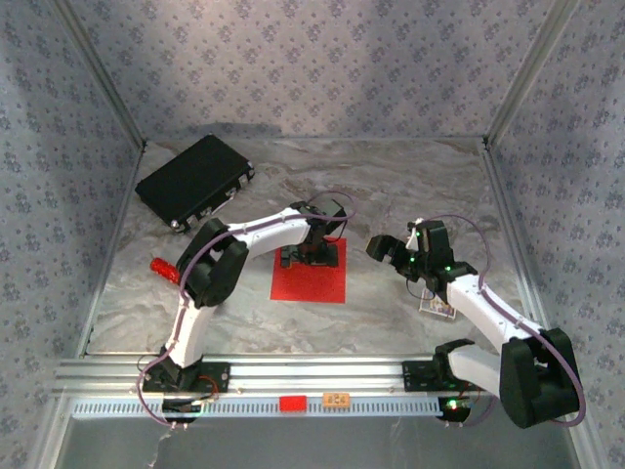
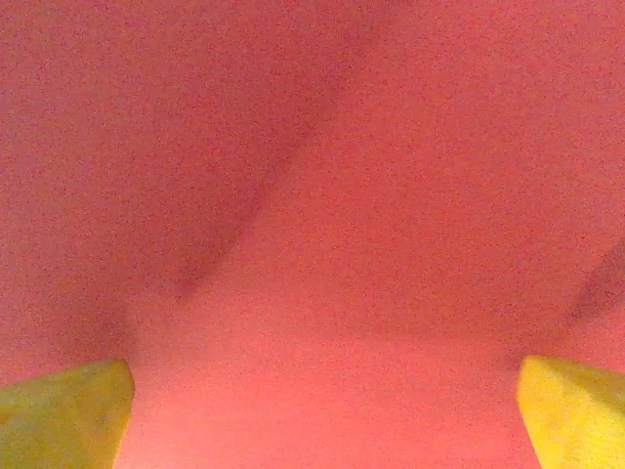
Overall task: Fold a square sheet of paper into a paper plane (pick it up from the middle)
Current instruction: First fold the square sheet of paper in half at the center of the table.
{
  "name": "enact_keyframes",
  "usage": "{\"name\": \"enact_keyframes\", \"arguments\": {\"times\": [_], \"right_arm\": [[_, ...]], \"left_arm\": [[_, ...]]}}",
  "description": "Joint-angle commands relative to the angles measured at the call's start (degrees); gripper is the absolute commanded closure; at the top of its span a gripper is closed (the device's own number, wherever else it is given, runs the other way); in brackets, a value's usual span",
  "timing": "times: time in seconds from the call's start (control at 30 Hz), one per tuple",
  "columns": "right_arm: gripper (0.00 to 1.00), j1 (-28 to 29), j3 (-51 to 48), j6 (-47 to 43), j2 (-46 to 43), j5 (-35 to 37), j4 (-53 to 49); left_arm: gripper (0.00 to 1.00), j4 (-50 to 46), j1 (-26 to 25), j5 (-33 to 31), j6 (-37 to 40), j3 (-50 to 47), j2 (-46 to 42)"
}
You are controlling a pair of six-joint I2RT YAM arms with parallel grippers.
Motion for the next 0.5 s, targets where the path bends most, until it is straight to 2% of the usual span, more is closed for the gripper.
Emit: {"name": "enact_keyframes", "arguments": {"times": [0.0, 0.47], "right_arm": [[0.01, 0.33, 1.84, -0.65, 0.42, -0.04, -1.07], [0.01, 0.35, 1.5, -0.65, 0.26, 0.51, -1.32]], "left_arm": [[0.0, -1.43, 0.04, 0.89, 0.76, 1.65, 0.88], [0.0, -0.89, -0.06, 0.53, 2.78, 0.92, 2.02]]}}
